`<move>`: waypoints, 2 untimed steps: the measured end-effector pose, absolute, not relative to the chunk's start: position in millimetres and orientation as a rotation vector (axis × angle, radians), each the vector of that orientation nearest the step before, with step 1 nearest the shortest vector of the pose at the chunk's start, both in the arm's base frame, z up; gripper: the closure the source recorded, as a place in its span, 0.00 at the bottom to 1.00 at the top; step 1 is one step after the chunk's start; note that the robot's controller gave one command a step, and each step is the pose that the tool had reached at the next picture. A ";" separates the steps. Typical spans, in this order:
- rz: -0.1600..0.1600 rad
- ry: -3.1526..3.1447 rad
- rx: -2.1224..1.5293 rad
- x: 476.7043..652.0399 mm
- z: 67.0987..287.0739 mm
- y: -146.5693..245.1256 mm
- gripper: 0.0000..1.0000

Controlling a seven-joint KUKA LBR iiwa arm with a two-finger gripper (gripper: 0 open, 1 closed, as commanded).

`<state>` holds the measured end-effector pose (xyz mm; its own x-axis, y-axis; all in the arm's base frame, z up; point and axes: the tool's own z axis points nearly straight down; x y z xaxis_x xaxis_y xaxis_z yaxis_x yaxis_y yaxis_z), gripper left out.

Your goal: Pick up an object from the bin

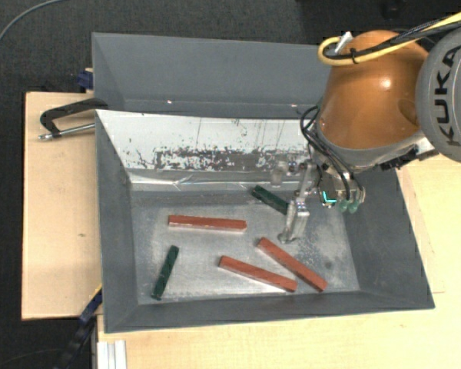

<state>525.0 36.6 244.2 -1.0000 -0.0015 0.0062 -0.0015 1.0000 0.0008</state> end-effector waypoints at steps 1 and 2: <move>-0.002 -3.128 0.222 529.2 91.1 108.7 0.00; -0.003 -3.140 0.238 577.6 70.9 124.2 0.00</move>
Offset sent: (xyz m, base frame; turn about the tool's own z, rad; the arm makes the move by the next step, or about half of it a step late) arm 0.0053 0.0693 -0.1492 -0.1354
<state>577.6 124.2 70.9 -0.9885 -0.1510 -0.0074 -0.1510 0.9885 0.0017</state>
